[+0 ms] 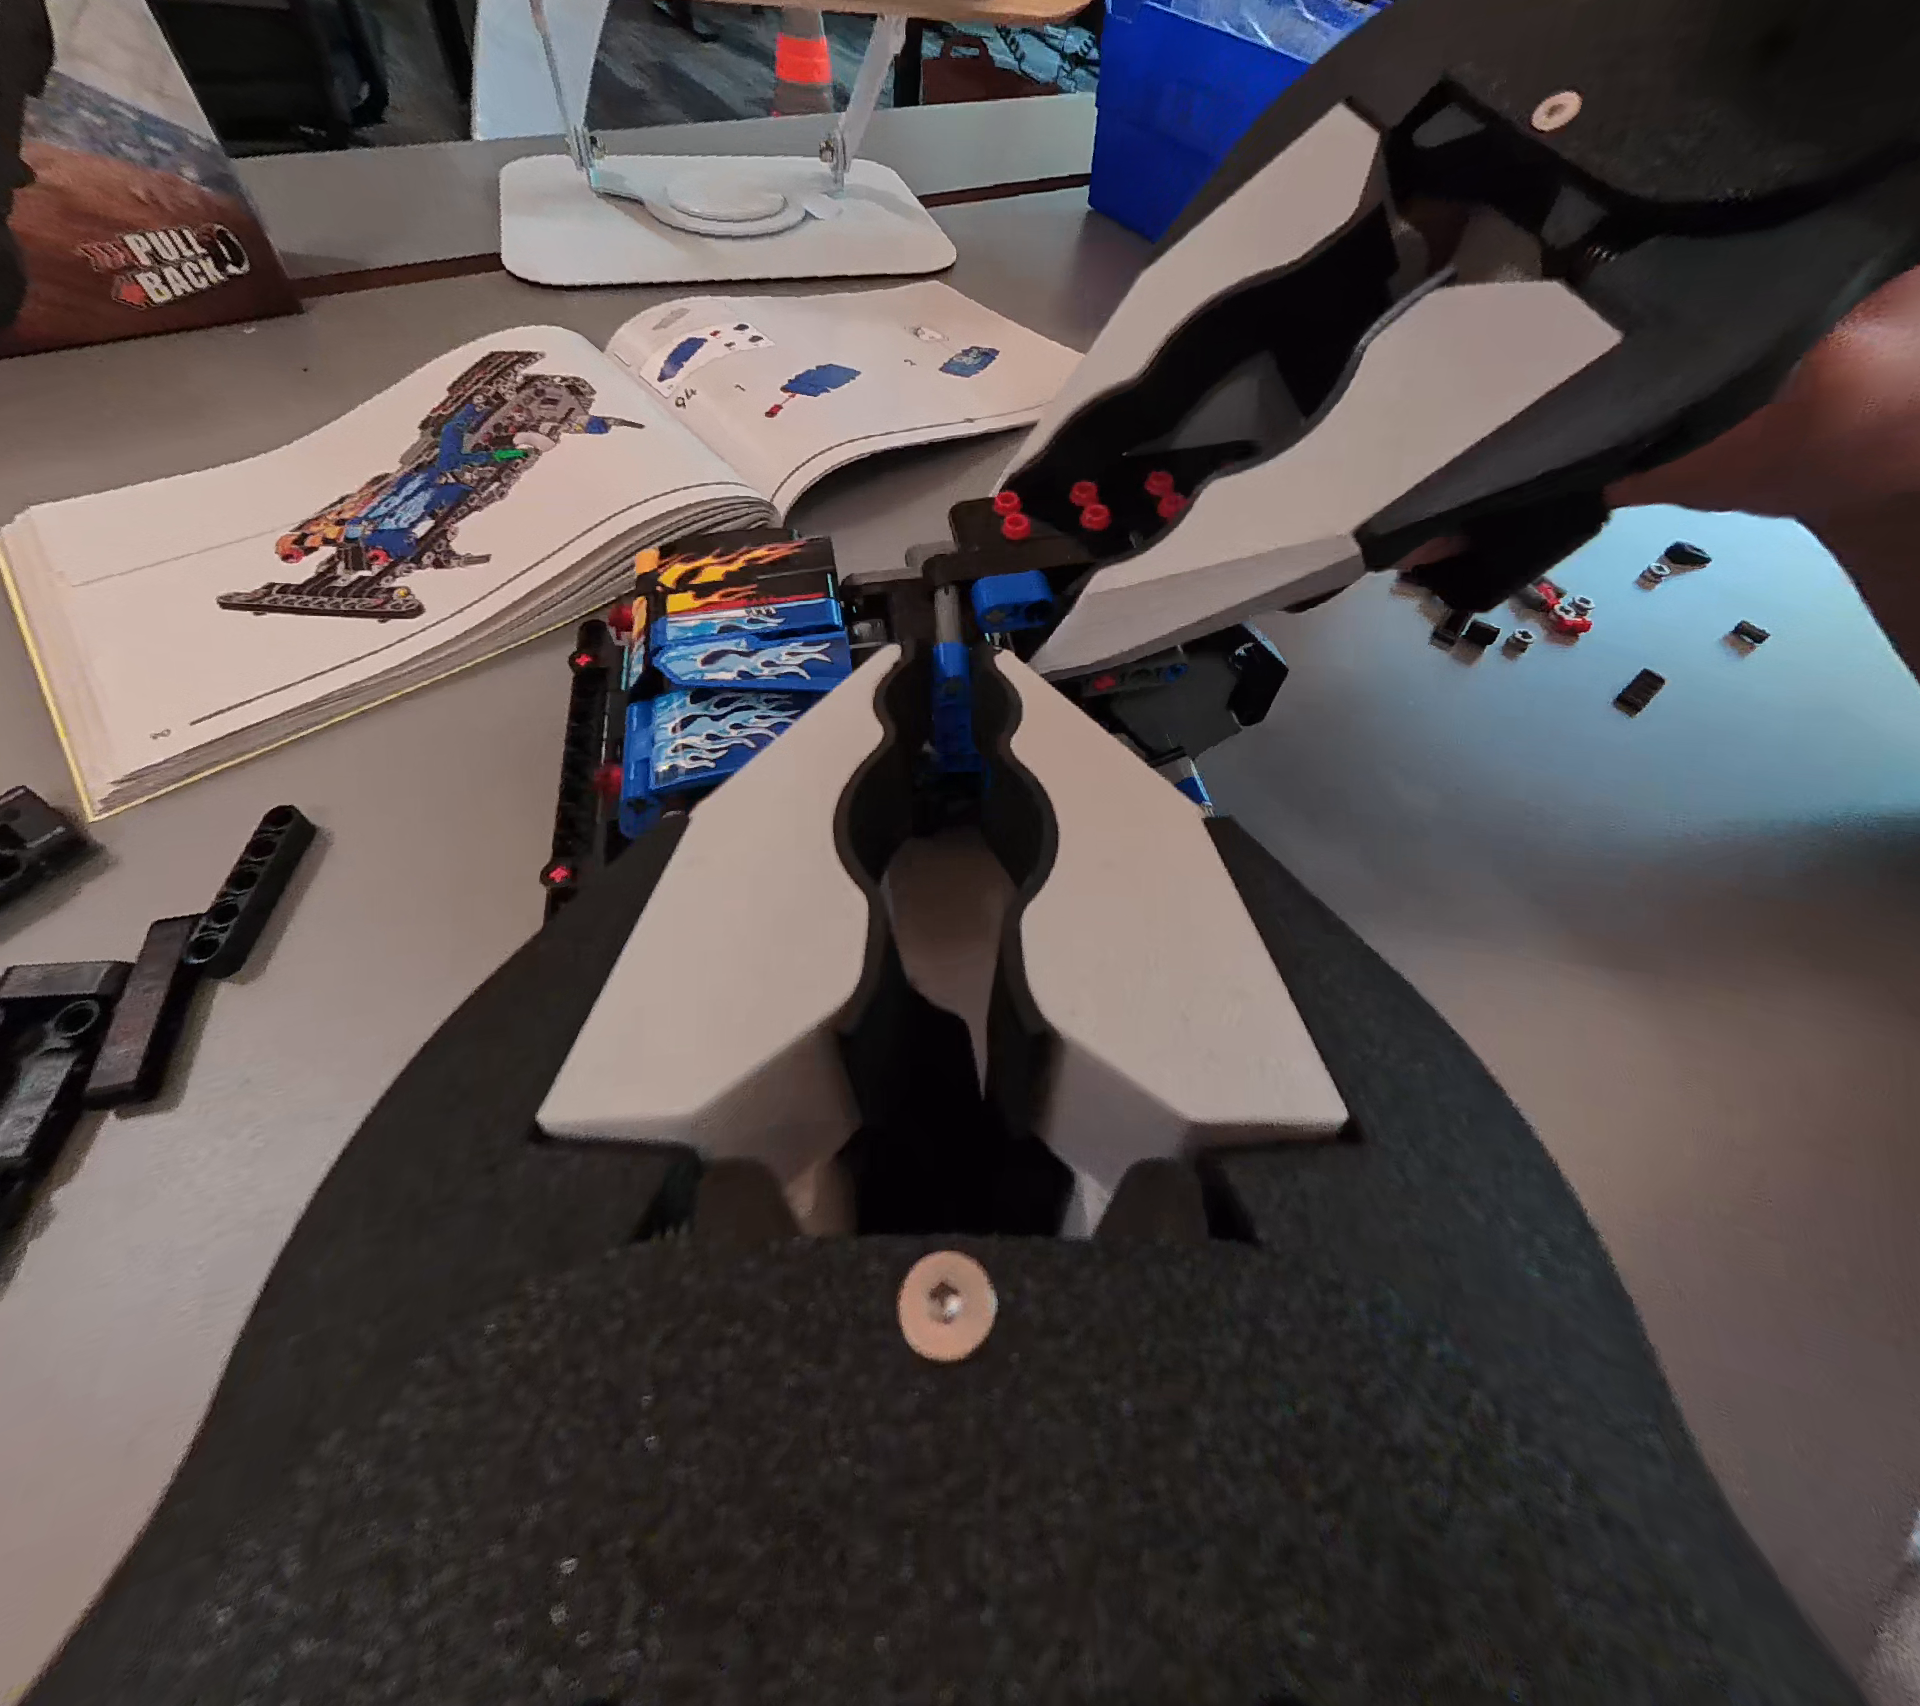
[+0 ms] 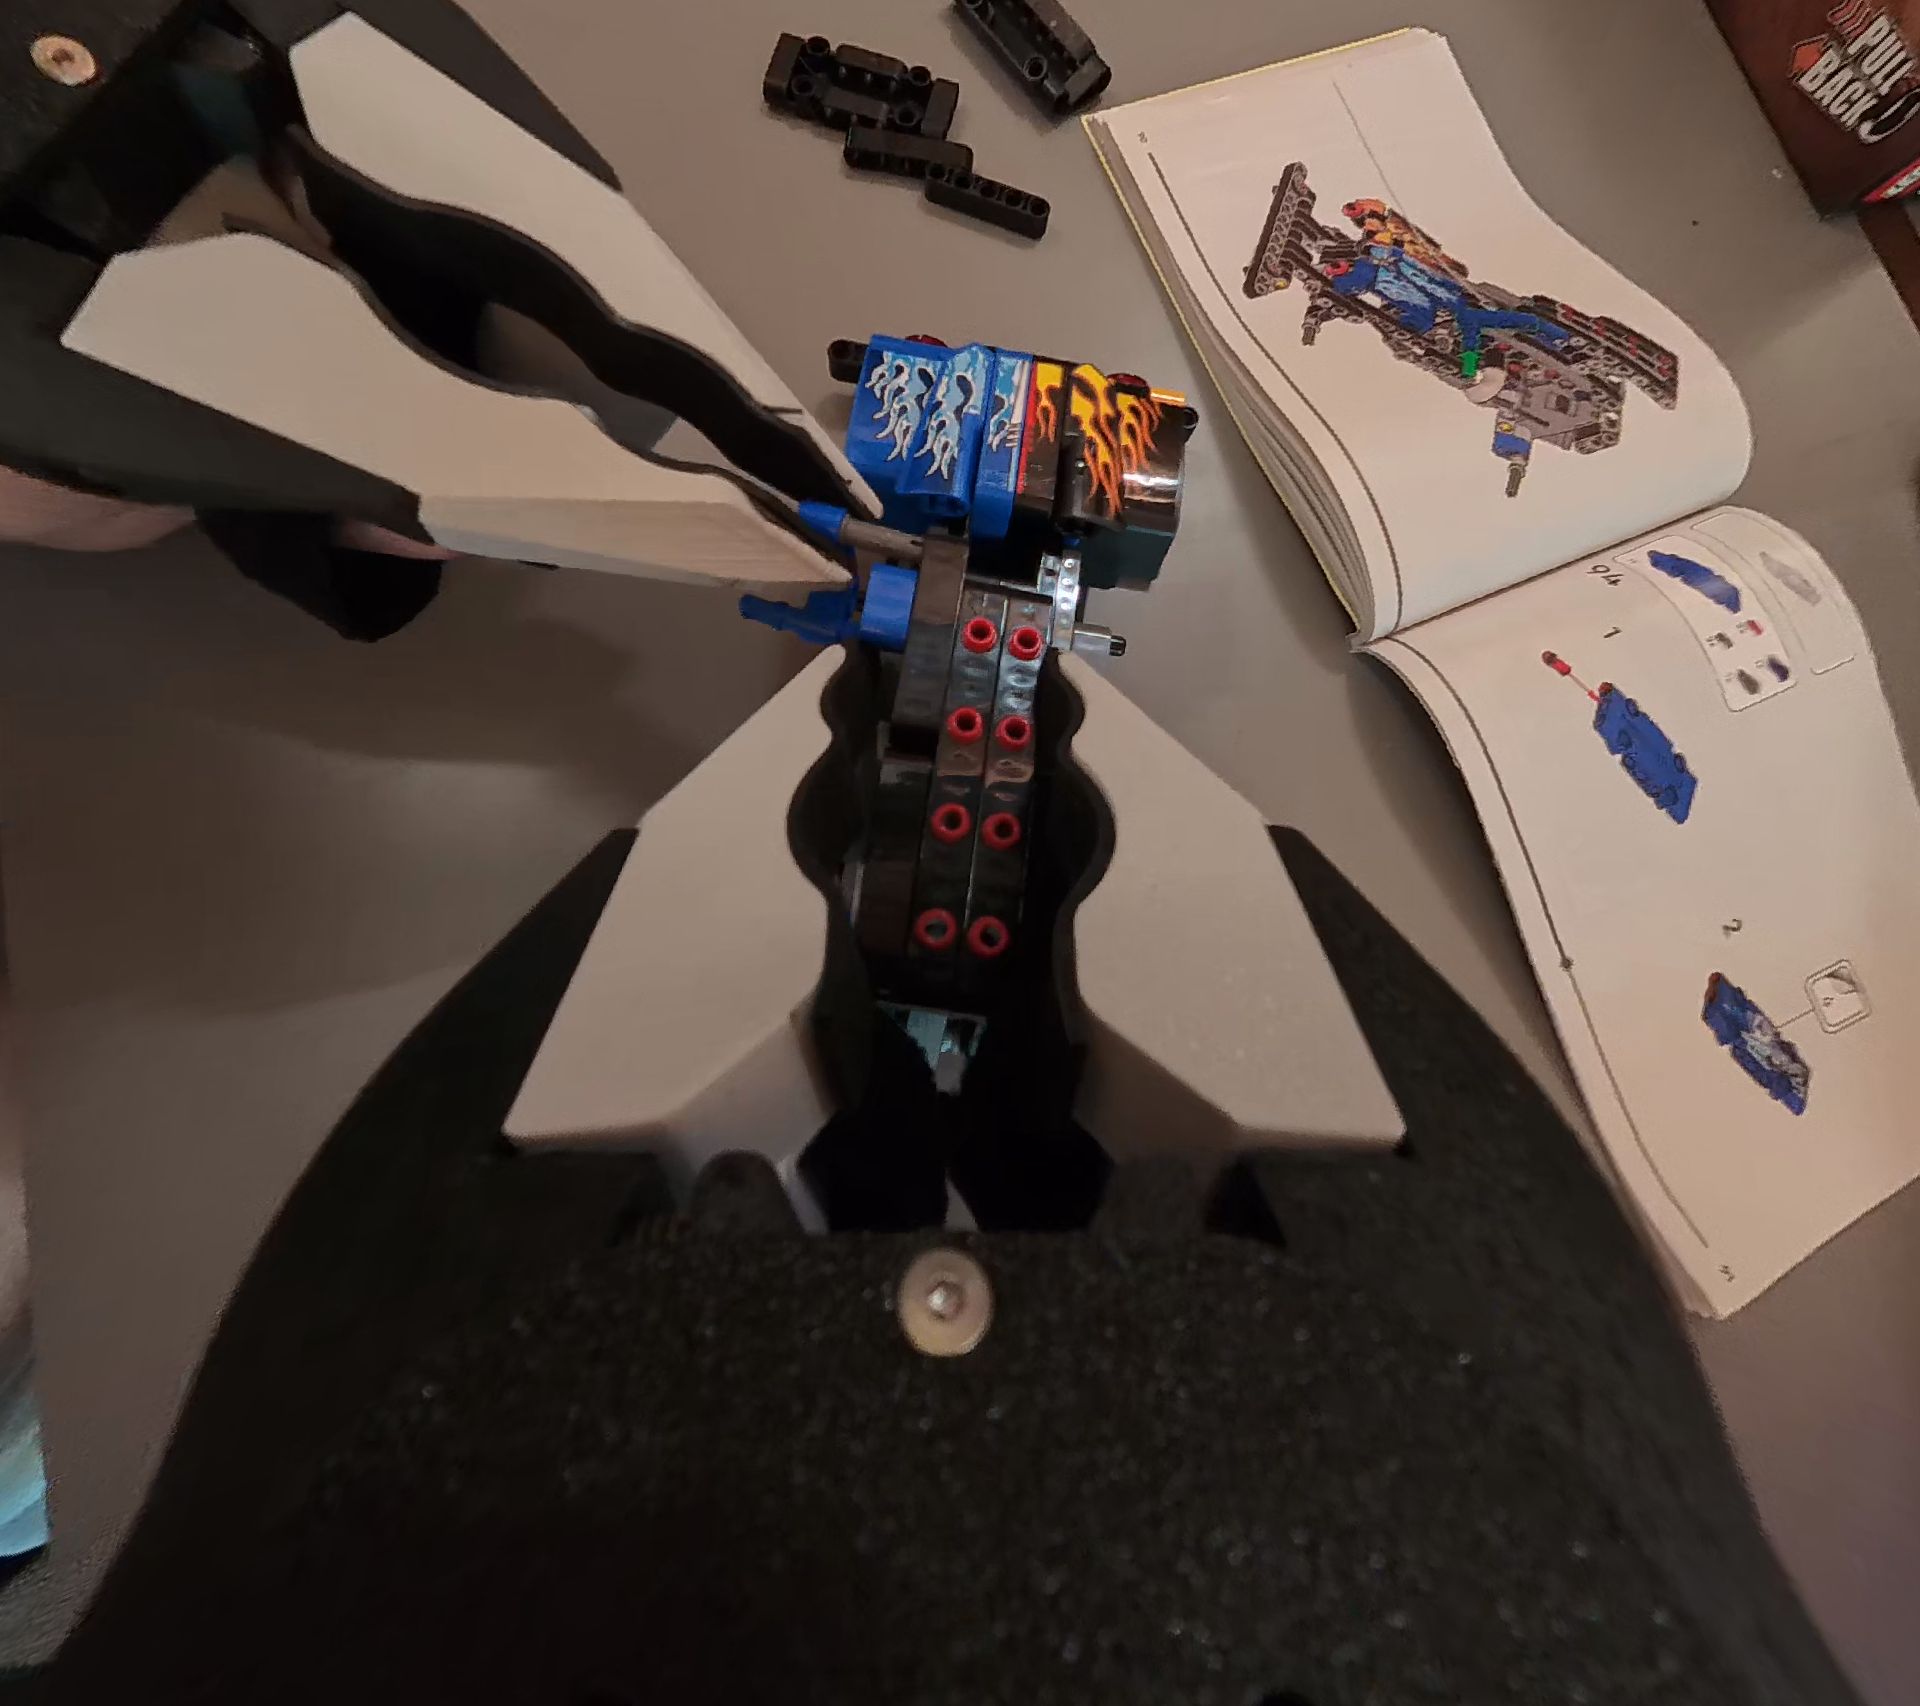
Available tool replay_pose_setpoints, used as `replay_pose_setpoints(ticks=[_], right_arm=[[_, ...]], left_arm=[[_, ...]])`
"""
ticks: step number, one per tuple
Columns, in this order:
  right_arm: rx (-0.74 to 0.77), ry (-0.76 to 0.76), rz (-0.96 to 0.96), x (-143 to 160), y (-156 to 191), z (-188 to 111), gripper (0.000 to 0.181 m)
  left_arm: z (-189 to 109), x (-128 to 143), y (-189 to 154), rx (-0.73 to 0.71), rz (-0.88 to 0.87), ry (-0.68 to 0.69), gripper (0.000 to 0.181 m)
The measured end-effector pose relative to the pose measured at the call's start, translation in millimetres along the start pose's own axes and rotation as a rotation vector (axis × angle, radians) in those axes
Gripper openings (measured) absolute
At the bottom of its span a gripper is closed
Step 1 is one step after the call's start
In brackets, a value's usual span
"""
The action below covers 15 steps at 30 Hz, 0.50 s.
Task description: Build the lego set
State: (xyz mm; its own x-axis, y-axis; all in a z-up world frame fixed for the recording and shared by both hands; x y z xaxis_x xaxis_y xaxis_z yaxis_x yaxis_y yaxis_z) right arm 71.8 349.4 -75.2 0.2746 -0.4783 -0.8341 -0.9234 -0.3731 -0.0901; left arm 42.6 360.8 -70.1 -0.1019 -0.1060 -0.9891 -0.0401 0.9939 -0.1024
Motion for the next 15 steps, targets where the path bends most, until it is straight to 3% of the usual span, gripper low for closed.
replay_pose_setpoints(ticks=[3,9,15], right_arm=[[0.006,0.003,-0.014,0.5,0.4,-0.4,0.030],[0.013,0.010,-0.037,0.7,0.9,-0.4,0.030],[0.038,0.013,-0.083,0.9,-0.1,-1.1,0.030]], left_arm=[[-0.2,0.6,-0.2,0.024,0.002,0.042,0.006],[0.9,3.7,-1.0,-0.042,0.208,0.093,0.006],[2.0,2.1,-3.4,-0.010,0.122,0.117,0.006]])
Point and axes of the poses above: each gripper's, where its closed fingertips meet, z out along the fingers, x out of its underside, y = z × x across the jaws, the point moved 1 cm from there along -z, back along the fingers, and after that the axes turned 12 degrees about -y, right-handed, at the moved point
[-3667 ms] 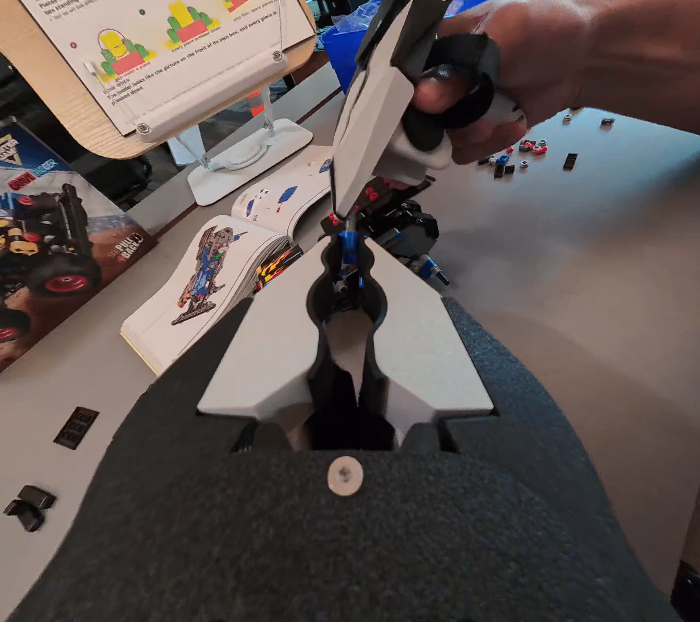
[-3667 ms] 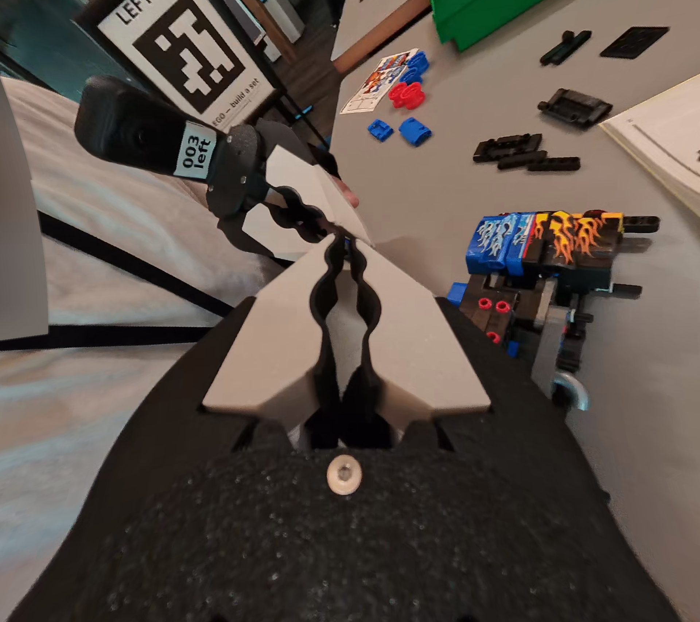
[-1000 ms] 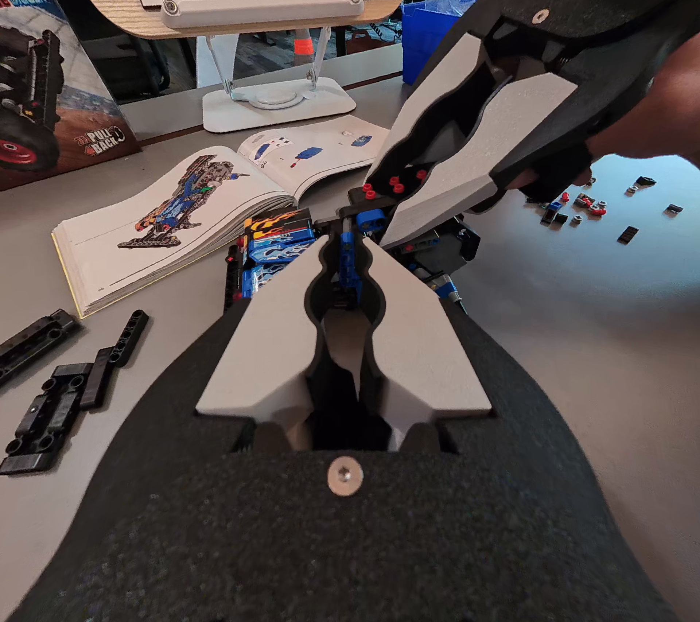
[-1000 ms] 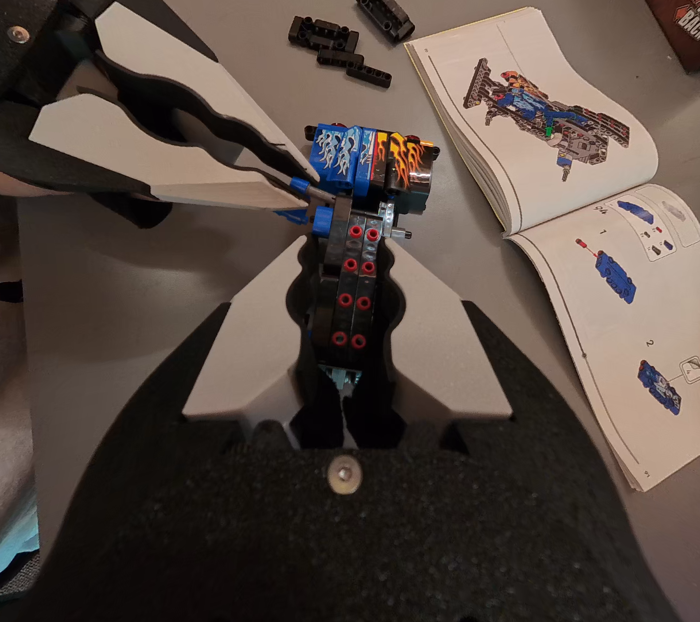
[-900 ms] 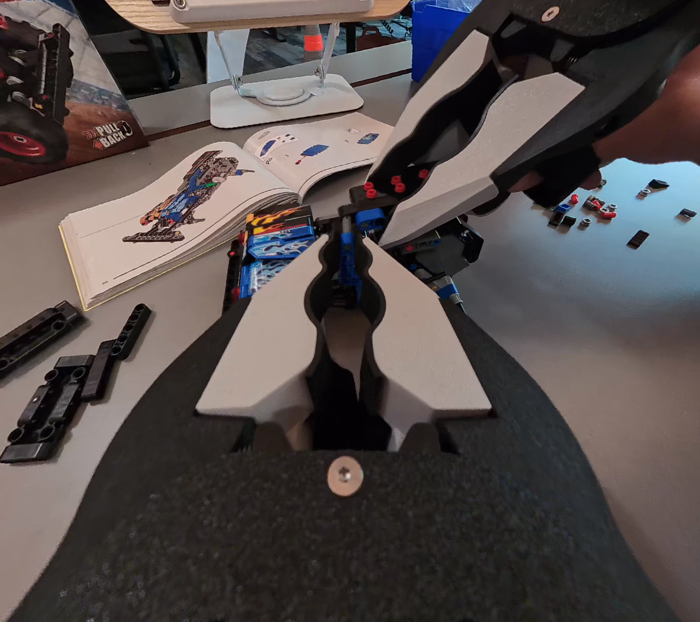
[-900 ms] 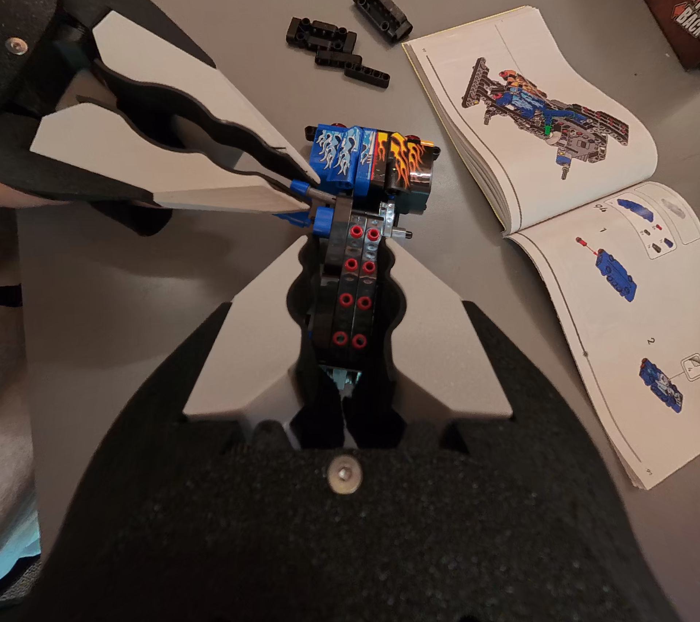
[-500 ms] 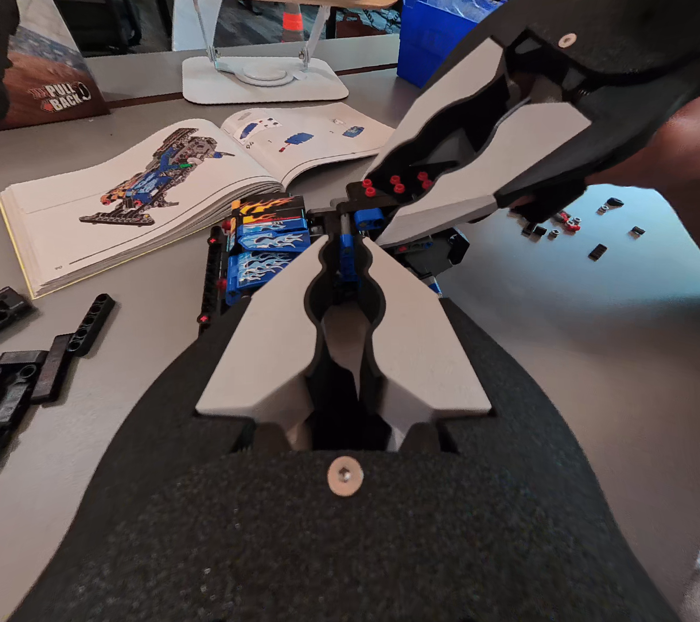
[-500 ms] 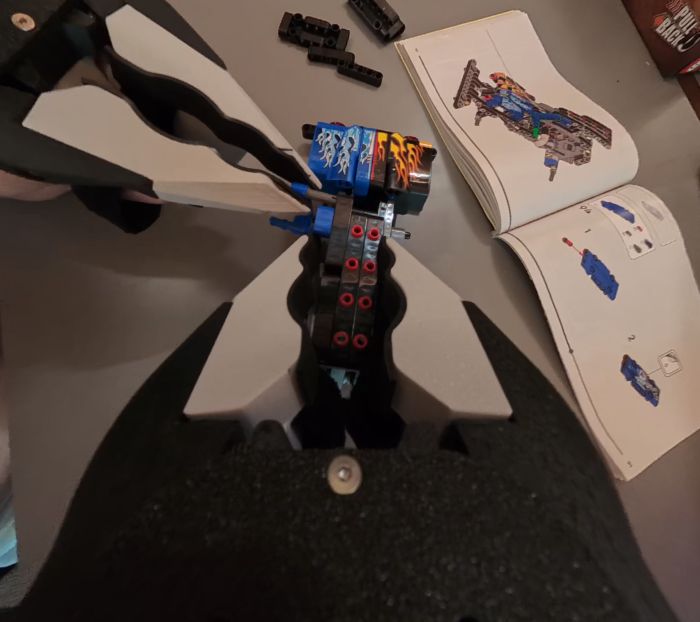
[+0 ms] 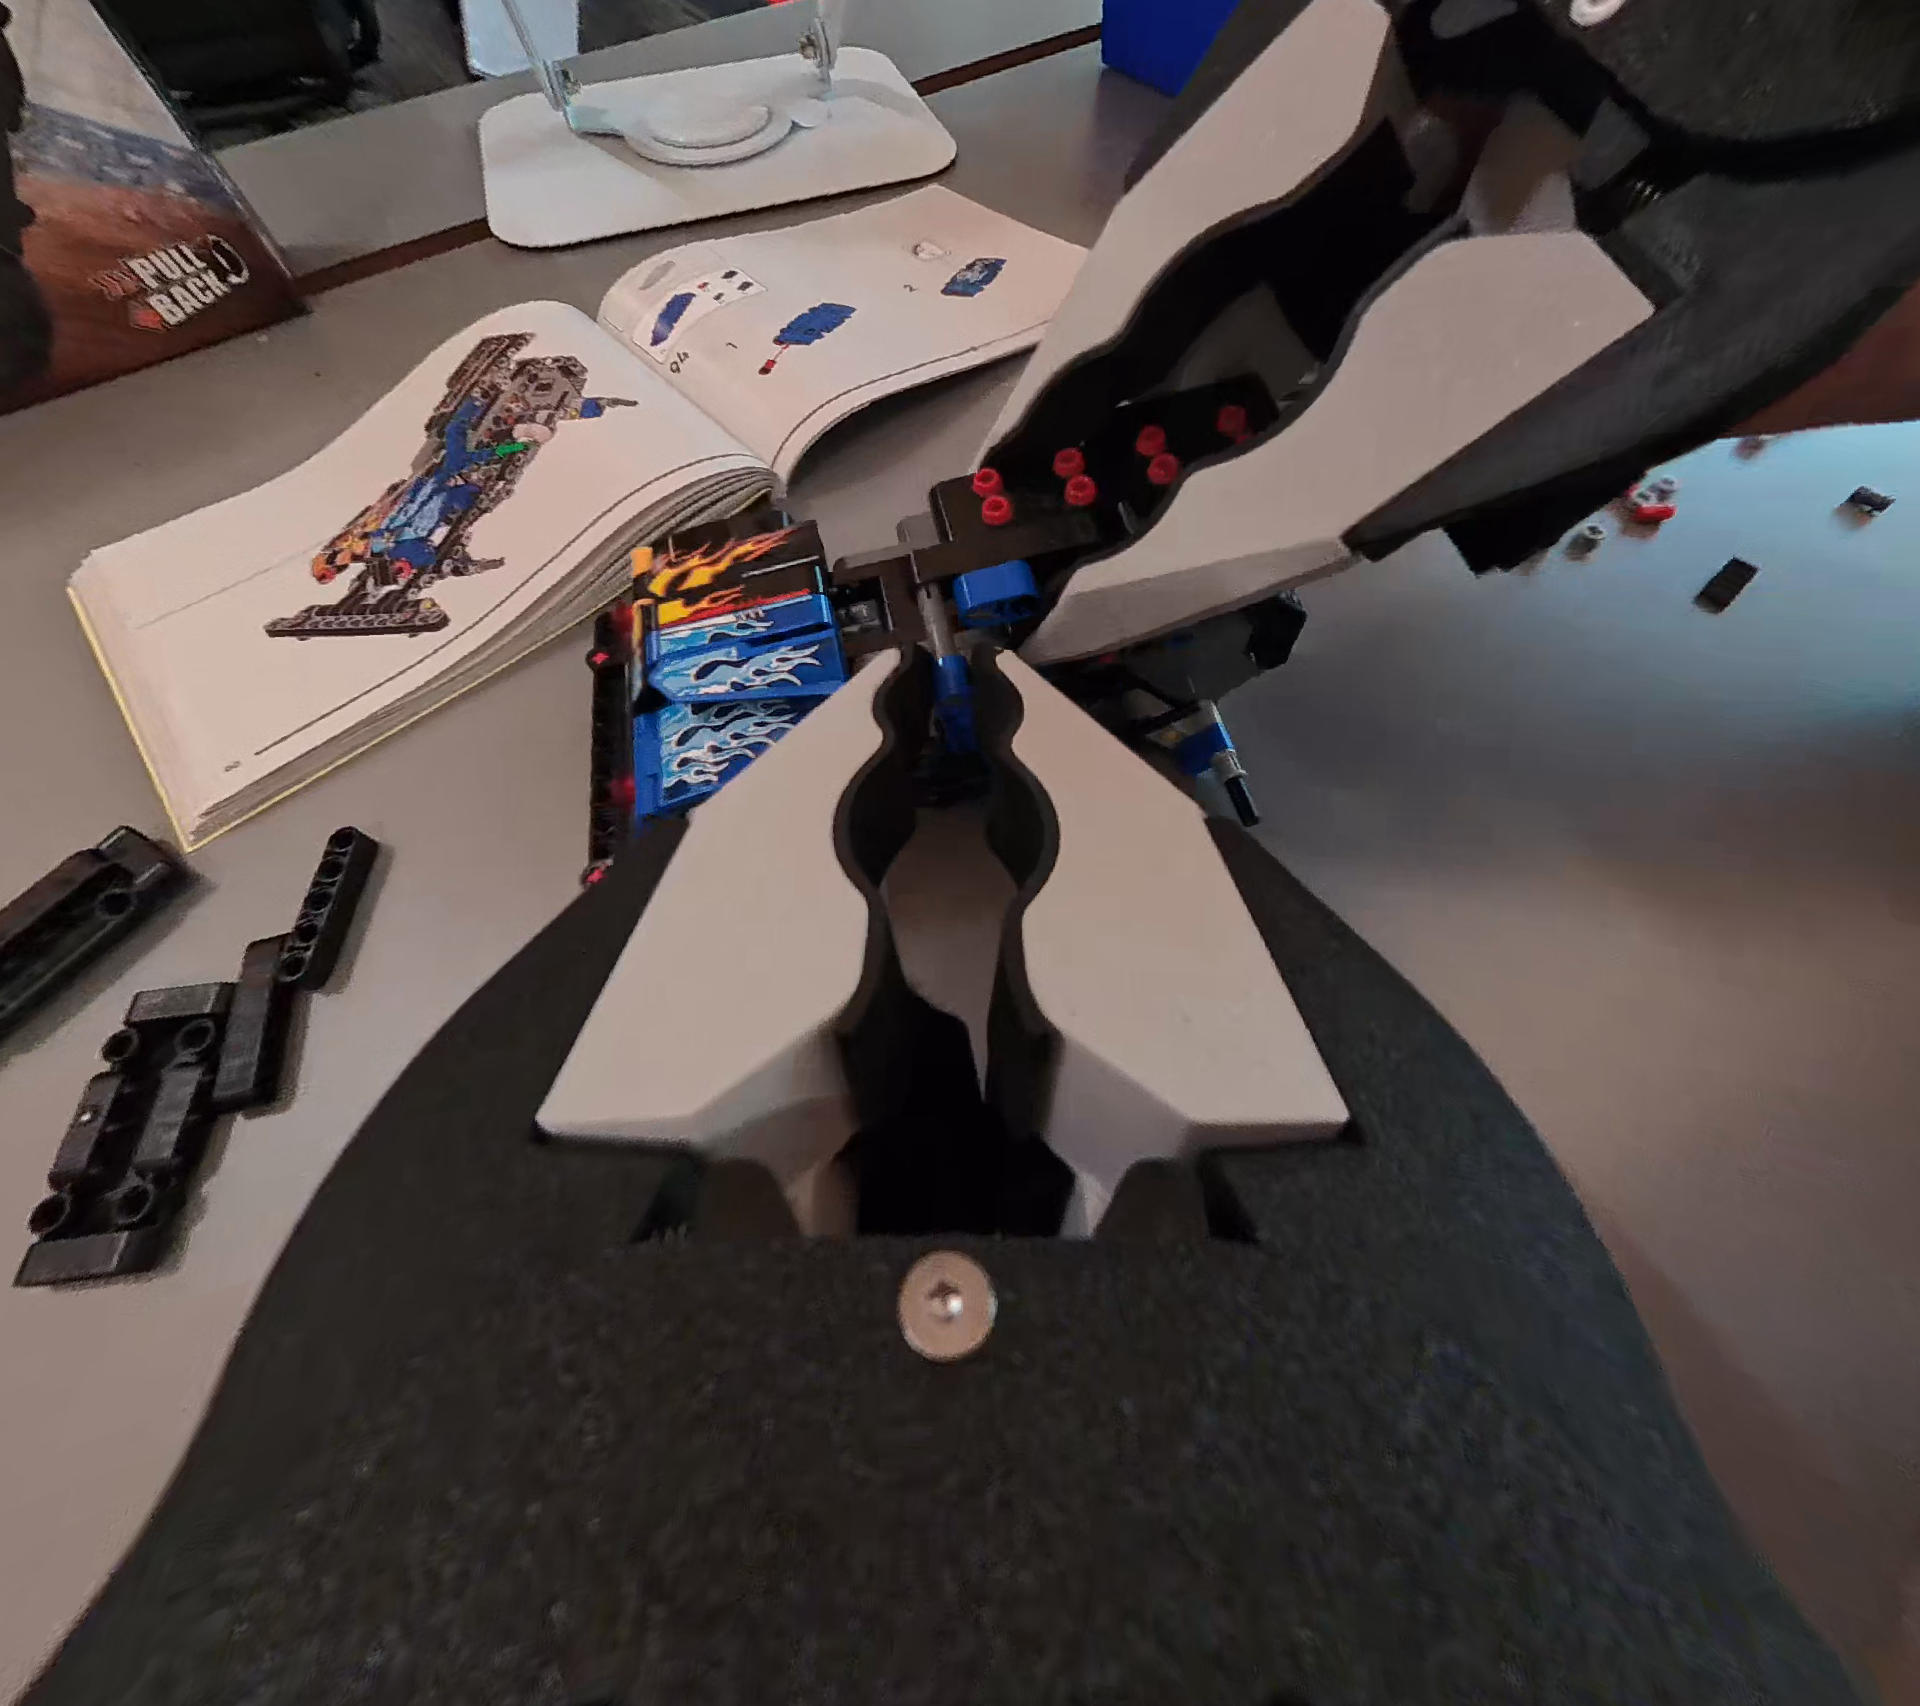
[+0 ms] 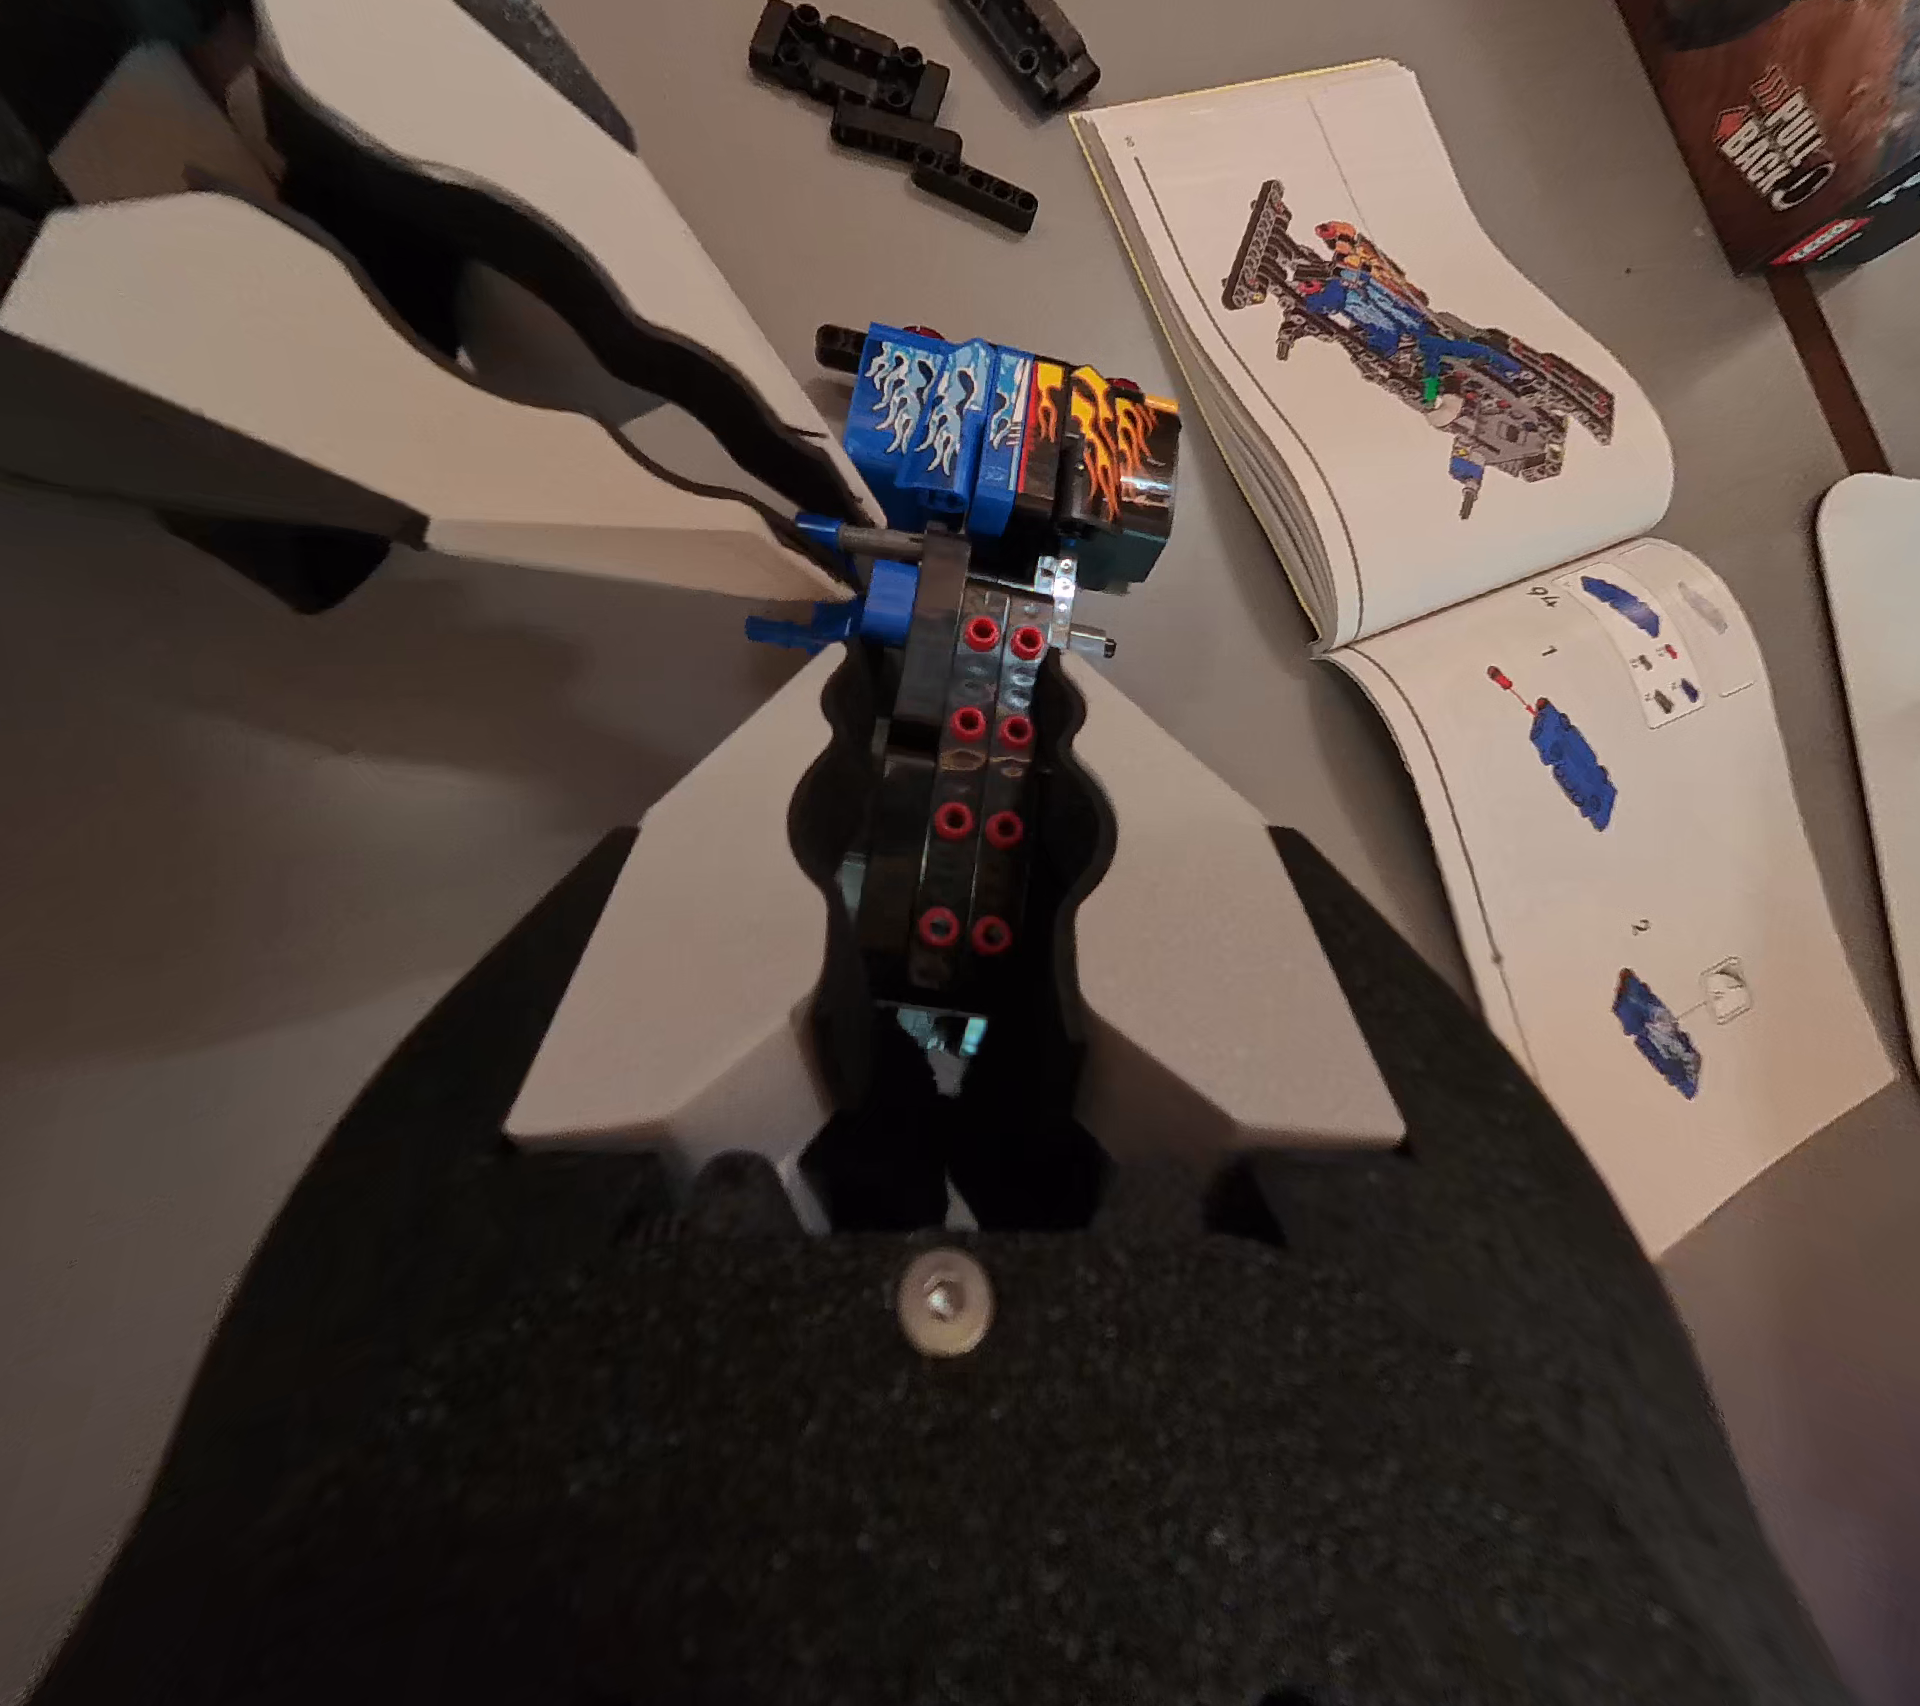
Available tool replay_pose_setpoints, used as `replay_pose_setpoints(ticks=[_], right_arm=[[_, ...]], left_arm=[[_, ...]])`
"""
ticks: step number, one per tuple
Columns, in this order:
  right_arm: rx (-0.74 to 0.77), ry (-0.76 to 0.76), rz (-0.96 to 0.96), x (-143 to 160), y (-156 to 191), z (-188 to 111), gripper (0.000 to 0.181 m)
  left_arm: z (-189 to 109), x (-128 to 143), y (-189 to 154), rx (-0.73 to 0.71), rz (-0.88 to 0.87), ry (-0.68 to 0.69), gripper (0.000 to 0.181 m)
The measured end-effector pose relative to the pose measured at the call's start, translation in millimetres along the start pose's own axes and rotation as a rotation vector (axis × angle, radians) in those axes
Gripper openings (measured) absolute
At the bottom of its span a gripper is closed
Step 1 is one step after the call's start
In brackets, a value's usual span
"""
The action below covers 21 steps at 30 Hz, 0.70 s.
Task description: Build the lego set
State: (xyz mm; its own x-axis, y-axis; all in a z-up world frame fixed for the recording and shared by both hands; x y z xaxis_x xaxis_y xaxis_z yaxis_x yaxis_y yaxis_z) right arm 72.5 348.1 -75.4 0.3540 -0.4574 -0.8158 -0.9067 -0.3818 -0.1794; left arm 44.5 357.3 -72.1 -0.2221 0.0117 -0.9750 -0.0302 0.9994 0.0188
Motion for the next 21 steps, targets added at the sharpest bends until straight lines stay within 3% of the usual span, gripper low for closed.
replay_pose_setpoints(ticks=[7,12,21], right_arm=[[0.013,0.006,-0.003,0.6,-1.3,-0.4,0.031],[0.011,0.001,-0.023,-1.0,1.7,0.2,0.031],[-0.029,-0.012,0.025,0.5,-0.2,-0.3,0.031]], left_arm=[[1.8,-7.0,-2.6,0.063,0.045,0.053,0.006],[-0.9,-3.8,2.1,0.137,0.175,0.114,0.006],[2.7,-2.2,0.1,0.209,0.217,0.050,0.008]])
Point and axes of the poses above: each gripper's, where its closed fingertips meet, z out along the fingers, x out of its underside, y = z × x across the jaws, the point moved 1 cm from there along -z, back along the fingers, and after that the axes turned 12 degrees about -y, right-handed, at the moved point
